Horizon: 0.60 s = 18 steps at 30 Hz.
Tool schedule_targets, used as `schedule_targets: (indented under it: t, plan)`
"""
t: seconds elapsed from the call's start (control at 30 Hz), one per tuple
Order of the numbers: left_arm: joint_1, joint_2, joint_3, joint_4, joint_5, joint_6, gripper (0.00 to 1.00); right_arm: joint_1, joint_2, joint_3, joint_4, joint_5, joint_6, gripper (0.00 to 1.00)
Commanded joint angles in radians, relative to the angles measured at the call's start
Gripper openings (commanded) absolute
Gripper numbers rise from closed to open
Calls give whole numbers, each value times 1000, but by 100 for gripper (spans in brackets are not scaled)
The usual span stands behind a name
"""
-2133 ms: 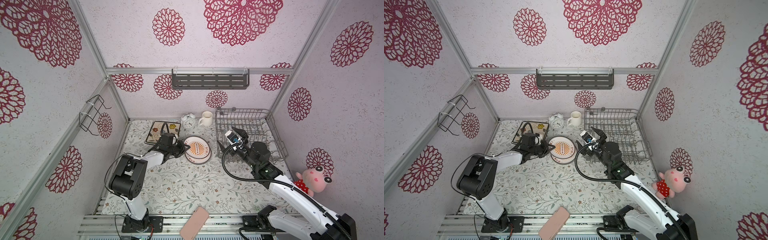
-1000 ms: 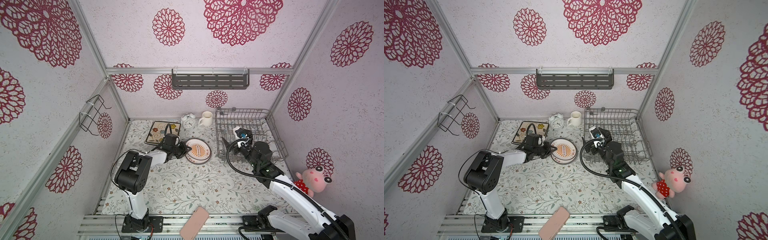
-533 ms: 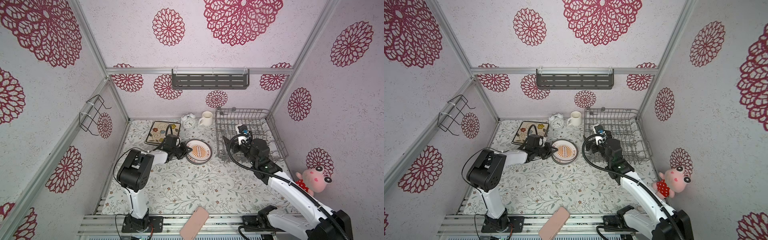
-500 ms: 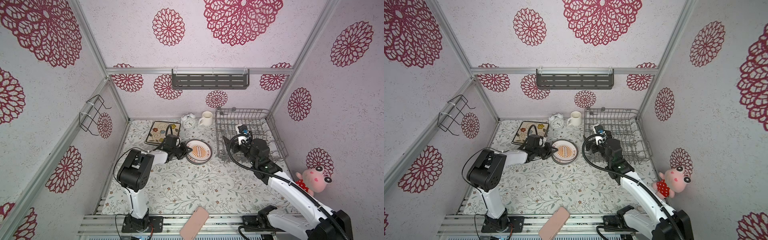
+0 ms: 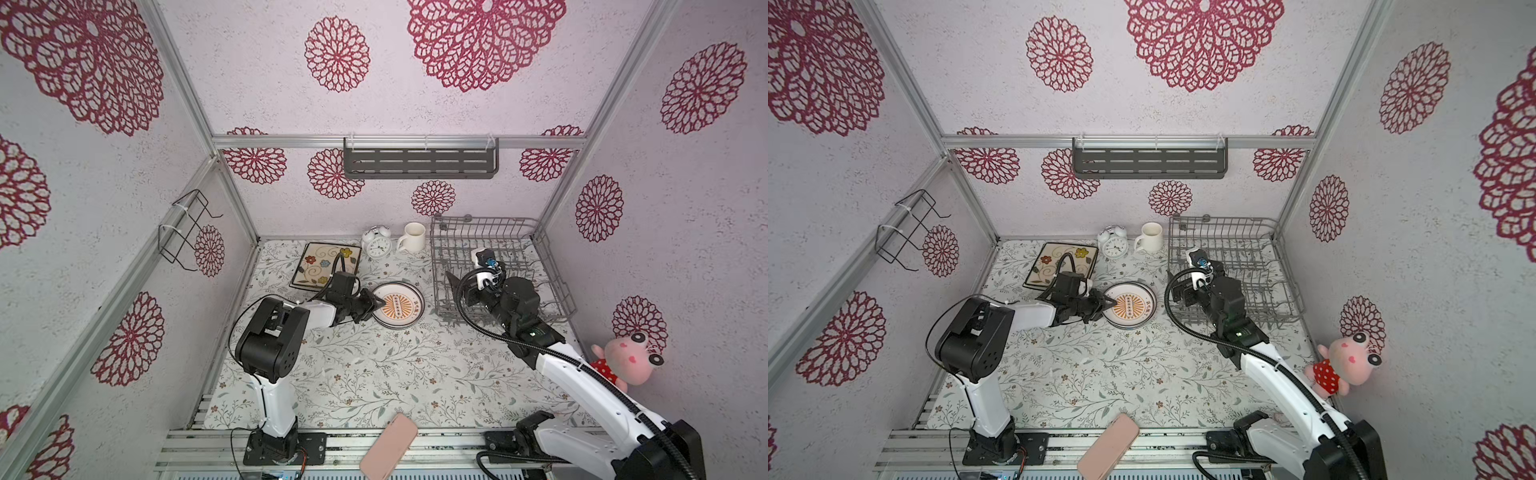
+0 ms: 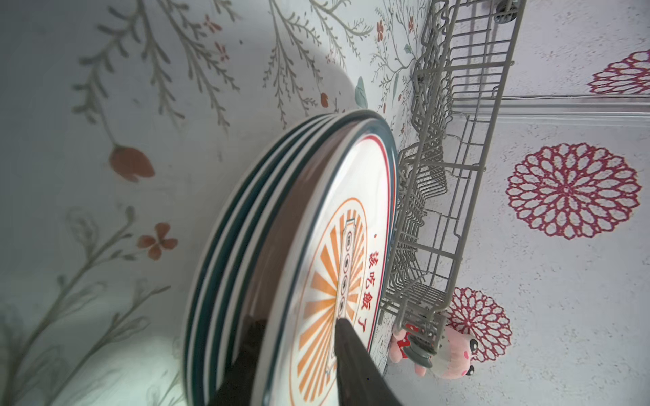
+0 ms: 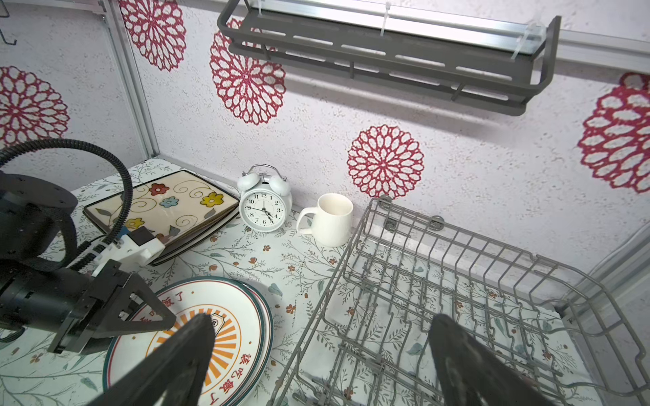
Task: Unload the plates from the dish rack
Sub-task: Place the plate among the plates.
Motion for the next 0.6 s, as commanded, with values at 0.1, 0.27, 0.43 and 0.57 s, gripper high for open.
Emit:
schedule_targets:
  t: [0.1, 0.27, 0.43, 0.57]
  plan:
    - [-6, 12, 21, -115, -25, 38, 73, -10, 11, 27, 27, 12, -22, 99]
    - [-6, -16, 48, -238, -79, 83, 97, -13, 8, 20, 25, 11, -14, 99]
    - [-6, -25, 89, -318, -83, 107, 97, -17, 11, 19, 27, 13, -12, 99]
    - [-11, -35, 162, -468, -123, 167, 98, -18, 13, 18, 25, 15, -13, 99]
